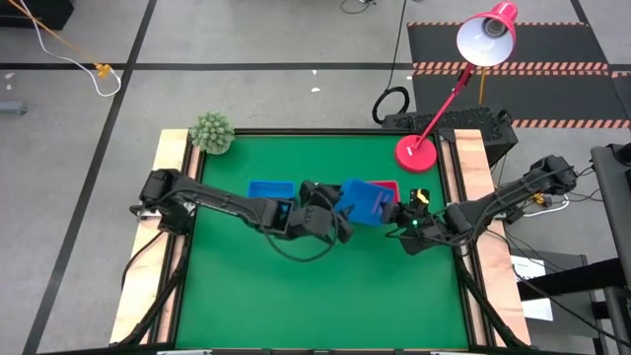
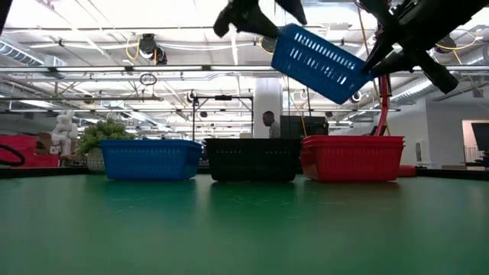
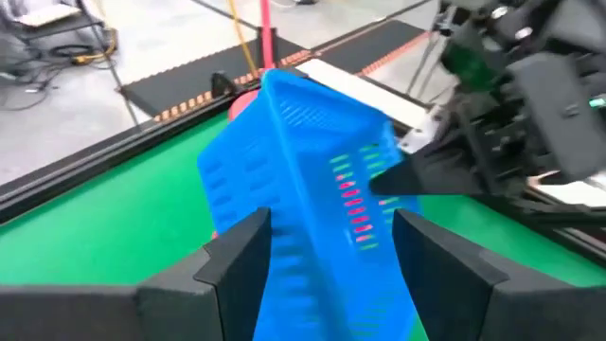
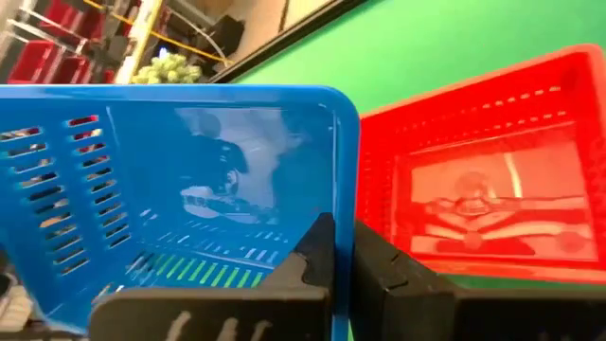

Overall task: Stack baskets by color
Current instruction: Stack the bottom blue bin on the top stacked blue bins

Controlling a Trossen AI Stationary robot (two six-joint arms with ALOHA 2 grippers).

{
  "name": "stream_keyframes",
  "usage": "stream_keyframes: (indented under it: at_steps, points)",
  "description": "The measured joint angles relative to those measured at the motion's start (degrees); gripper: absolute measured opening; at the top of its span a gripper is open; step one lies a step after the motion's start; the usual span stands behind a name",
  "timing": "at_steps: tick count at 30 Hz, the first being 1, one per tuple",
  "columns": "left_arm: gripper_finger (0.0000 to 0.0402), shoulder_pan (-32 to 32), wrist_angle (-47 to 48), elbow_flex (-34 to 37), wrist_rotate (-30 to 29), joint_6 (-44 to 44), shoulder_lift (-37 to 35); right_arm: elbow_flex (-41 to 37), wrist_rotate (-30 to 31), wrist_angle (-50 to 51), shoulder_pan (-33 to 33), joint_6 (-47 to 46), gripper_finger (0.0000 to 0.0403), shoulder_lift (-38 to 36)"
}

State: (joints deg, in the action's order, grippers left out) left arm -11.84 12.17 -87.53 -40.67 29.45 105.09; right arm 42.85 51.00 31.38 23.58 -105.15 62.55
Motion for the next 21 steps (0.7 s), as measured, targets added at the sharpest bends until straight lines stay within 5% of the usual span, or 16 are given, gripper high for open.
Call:
stream_keyframes:
  at_steps: [5,12,17,21]
  points:
    - [0.0197,1.73,1.18,0.02,-0.36,1.8,0.36,-0.02,-0.09,-0.33,-0.71,0.93,0.0002,0.0]
    - [0.0083,2.93,2.21,0.02,-0.22,1.26,0.24,-0.09,-0.26,-4.28,-0.66,6.49,0.0014,-0.02]
    - [0.0012,3.13,2.3,0.02,-0.35,1.28,0.23,-0.15,-3.82,-8.11,-0.5,13.72,0.0066,-0.02]
    - [0.0016,3.09,3.32,0.02,0.31,3.92,0.18,-0.15,-5.59,-9.74,-0.07,18.62,0.0136,-0.38]
